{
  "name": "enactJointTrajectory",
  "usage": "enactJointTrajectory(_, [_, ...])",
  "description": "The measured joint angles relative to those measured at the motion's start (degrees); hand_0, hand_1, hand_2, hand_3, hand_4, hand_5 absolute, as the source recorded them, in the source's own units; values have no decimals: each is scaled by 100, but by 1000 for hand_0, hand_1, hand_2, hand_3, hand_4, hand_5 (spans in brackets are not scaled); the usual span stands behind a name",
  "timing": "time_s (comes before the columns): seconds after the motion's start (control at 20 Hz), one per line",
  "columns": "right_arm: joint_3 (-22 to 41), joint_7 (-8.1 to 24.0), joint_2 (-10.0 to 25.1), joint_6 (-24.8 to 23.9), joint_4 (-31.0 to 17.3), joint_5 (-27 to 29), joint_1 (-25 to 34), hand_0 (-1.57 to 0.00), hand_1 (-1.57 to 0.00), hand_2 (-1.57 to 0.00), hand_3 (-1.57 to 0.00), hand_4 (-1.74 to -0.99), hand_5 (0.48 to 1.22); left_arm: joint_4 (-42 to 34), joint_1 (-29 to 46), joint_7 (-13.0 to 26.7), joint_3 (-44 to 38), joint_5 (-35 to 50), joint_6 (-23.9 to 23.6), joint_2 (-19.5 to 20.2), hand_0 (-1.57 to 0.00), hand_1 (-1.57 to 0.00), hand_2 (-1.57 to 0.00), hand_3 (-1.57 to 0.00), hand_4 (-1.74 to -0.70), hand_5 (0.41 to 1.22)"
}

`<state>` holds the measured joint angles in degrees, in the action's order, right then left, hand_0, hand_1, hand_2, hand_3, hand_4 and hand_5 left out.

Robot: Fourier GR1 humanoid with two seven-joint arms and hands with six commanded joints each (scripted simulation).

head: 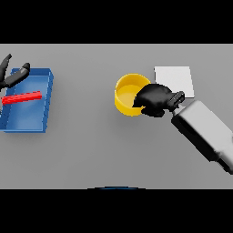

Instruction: Pick up the red beaker and tilt it to pour out 1 green nut into yellow bowl. Pick up the yellow bowl and place it on the metallic measuring scale.

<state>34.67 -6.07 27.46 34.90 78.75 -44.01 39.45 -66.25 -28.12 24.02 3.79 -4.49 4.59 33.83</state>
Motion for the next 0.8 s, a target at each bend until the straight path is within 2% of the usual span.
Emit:
enactJointTrajectory(0.1, [-165,297,44,71,84,58,39,-1538,-1569,-1488,-1190,-1740,1220,-78,-58,83,-10,45,4,-14,1,1,1,1,-812,710])
enactJointTrajectory(0.3, [-468,229,373,-315,-172,-6,196,-1558,-1570,-1528,-1159,-1741,1221,-155,-43,277,-41,104,3,-9,1,1,1,1,-834,733])
enactJointTrajectory(0.5, [-682,121,498,-784,-852,-83,371,-1565,-1571,-1548,-1154,-1741,1221,-343,111,379,-51,143,-42,-6,1,1,1,1,-849,746])
enactJointTrajectory(0.8, [-854,-38,470,-1381,-2059,-190,614,-1570,-1571,-1533,-1159,-1741,1221,-631,231,666,-51,227,-69,-17,1,1,1,1,-858,768])
